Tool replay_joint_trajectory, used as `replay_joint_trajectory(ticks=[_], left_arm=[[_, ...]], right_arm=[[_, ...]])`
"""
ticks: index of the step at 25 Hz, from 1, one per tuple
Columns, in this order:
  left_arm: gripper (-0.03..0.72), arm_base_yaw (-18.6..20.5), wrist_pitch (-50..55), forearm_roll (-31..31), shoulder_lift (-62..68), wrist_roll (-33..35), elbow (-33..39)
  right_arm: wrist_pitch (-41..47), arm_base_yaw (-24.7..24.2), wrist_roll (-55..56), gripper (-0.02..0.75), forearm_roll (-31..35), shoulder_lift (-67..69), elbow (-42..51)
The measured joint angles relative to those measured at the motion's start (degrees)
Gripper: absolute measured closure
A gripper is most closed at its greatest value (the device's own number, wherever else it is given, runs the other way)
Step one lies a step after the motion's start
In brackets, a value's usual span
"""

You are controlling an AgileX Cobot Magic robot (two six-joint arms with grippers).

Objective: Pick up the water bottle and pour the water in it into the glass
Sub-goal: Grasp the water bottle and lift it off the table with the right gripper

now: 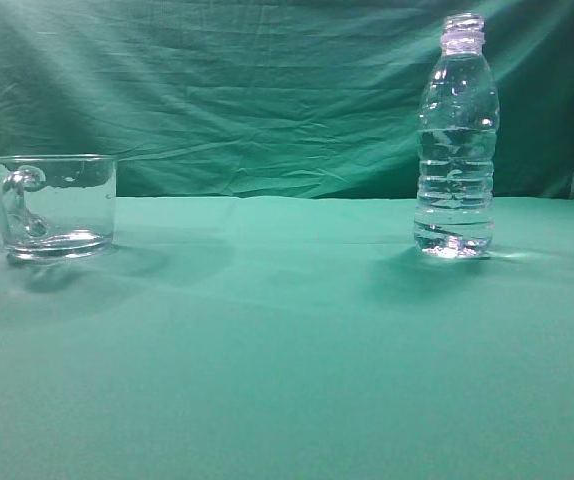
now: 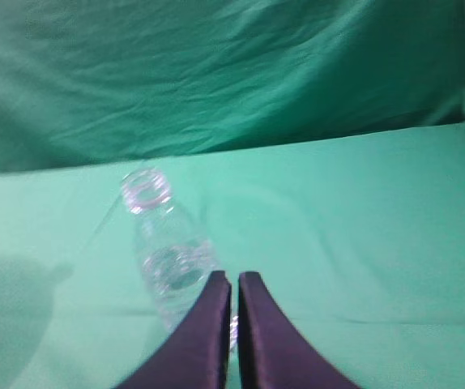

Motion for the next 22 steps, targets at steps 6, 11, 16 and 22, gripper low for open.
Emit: replay_joint_trajectory(ticks=[6,11,16,22], left_arm=[[0.688,0.0,0.0,0.0,0.0,0.0,0.0],[0.688,0.0,0.0,0.0,0.0,0.0,0.0],[0.688,0.0,0.0,0.0,0.0,0.0,0.0],[0.688,0.0,0.0,0.0,0.0,0.0,0.0]], right_arm=[[-12.2,4.6,-0.9,0.738,-5.3,13.0,-0.1],[-23.5,4.6,-2.9,0.538,-4.5,23.3,-0.4],[-31.2,4.6,-3.3,0.15,2.4,32.0,-0.8],[-34.1,4.6,-4.8,0.092,3.5,42.0,-4.1]])
